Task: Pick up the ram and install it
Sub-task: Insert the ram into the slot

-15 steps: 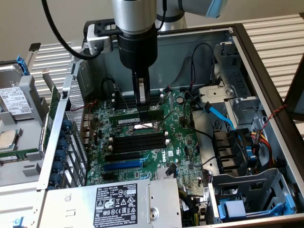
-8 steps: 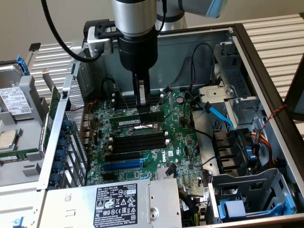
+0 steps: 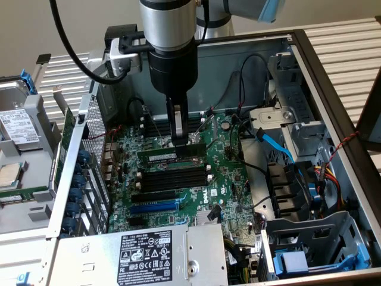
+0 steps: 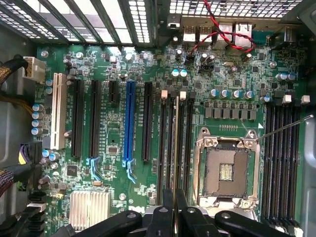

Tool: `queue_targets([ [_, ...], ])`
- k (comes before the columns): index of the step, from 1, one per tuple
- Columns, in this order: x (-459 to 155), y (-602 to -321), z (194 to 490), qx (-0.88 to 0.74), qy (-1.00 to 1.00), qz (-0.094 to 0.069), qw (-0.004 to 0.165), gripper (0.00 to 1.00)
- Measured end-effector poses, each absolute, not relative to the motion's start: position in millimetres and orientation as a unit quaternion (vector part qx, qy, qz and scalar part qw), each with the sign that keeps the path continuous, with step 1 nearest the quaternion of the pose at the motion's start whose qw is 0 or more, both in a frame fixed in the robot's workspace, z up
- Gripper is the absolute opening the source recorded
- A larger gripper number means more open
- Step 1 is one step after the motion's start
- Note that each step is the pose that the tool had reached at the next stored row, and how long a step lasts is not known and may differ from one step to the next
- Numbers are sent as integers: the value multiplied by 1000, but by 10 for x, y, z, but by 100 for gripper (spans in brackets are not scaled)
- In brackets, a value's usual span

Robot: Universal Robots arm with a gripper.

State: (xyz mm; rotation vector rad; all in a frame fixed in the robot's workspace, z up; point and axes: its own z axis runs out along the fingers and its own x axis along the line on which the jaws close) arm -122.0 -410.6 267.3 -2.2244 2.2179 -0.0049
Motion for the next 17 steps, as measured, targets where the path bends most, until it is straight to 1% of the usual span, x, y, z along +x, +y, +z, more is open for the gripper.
queue_targets([
  [17,-1230,-4116,2625,-708,706,-4,1,13],
])
